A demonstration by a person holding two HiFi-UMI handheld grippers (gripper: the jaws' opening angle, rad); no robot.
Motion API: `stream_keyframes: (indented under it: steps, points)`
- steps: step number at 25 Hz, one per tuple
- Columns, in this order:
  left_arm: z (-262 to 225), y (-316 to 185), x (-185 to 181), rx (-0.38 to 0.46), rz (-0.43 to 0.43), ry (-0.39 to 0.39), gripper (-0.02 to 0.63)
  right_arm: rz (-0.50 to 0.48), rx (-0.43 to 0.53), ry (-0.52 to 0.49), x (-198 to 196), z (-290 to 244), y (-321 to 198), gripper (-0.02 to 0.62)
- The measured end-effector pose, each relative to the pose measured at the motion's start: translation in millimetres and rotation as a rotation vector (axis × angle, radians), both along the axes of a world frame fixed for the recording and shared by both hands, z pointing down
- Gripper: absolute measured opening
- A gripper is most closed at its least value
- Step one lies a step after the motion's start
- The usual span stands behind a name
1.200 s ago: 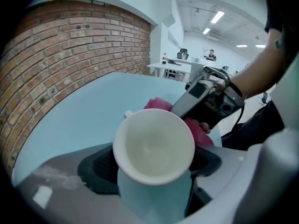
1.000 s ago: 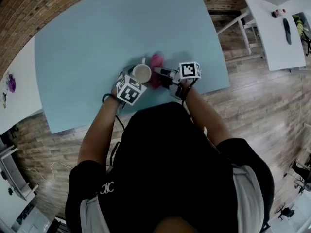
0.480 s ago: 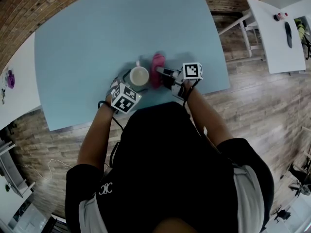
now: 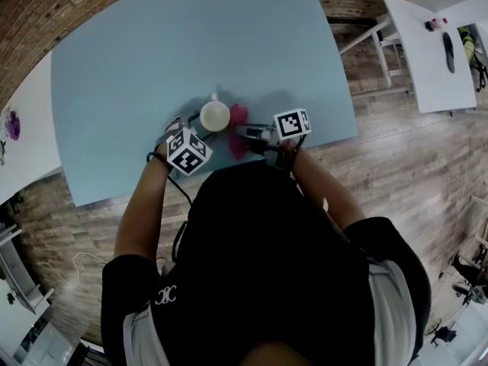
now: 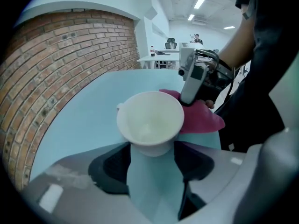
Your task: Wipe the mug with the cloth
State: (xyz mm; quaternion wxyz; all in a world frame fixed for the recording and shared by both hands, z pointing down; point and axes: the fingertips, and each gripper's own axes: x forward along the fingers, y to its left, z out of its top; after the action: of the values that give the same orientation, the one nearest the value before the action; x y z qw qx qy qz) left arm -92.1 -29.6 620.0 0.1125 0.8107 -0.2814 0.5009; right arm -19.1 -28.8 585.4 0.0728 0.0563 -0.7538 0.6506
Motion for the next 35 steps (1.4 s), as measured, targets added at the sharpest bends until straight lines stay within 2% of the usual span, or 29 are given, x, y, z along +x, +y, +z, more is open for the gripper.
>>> stream_keyframes:
  steps: [2, 3, 6, 7, 11, 17, 20, 21, 24, 25, 28, 31, 33, 34, 35]
  points:
    - [-0.6, 0.4, 0.5, 0.006, -0.022, 0.006, 0.291, -0.007, -0.018, 0.106, 7.5, 11.7, 9.9, 0.035]
    - [-0.6, 0.9, 1.5, 0.007, -0.037, 0.011, 0.291, -0.013, -0.021, 0.095, 6.0, 7.3, 14.6, 0.035]
    - [-0.2, 4.0, 8.5, 0.006, -0.061, 0.025, 0.29, -0.042, -0.002, -0.204, -20.5, -49.6, 25.6, 0.035]
    - [-0.2, 5.1, 10.8, 0.005, -0.065, 0.028, 0.288, -0.048, 0.014, -0.245, -23.5, -60.5, 26.5, 0.035]
    - [-1.5, 9.0, 14.5, -0.006, -0.104, 0.048, 0.27, -0.038, 0.037, -0.241, -20.1, -62.9, 21.4, 0.036]
    - [-2.1, 14.9, 11.2, -0.004, -0.12, 0.054, 0.23, 0.072, 0.026, -0.271, -10.7, -56.8, -1.1, 0.037]
    - [-2.9, 18.1, 14.7, -0.003, -0.114, 0.059, 0.215, 0.129, 0.027, -0.245, -7.0, -45.5, -13.3, 0.037]
    - [-2.8, 19.5, 17.8, -0.002, -0.107, 0.06, 0.207, 0.146, 0.038, -0.201, -3.6, -36.5, -17.5, 0.037]
    - [-0.8, 23.3, 28.4, 0.002, -0.08, 0.059, 0.206, 0.179, 0.048, 0.092, 17.8, 14.5, -24.1, 0.036]
    - [0.4, 24.1, 31.6, 0.001, -0.073, 0.058, 0.206, 0.18, 0.038, 0.118, 17.1, 21.5, -23.7, 0.037]
    - [3.9, 25.7, 40.2, -0.005, -0.053, 0.056, 0.189, 0.166, 0.015, 0.057, 0.7, 18.7, -20.4, 0.037]
    - [4.1, 27.2, 38.3, 0.012, -0.057, 0.039, 0.168, 0.149, 0.044, 0.041, -9.9, 10.8, -17.5, 0.036]
    - [3.4, 29.9, 26.2, 0.037, -0.095, 0.009, 0.094, 0.116, 0.09, 0.08, -12.2, 8.0, -10.2, 0.036]
    - [3.5, 33.4, 18.8, 0.04, -0.125, 0.006, 0.021, 0.09, 0.111, 0.096, -14.4, 7.0, -3.6, 0.037]
    - [3.9, 39.1, 12.3, 0.029, -0.159, 0.022, 0.0, 0.062, 0.125, 0.106, -17.6, 6.6, 4.9, 0.037]
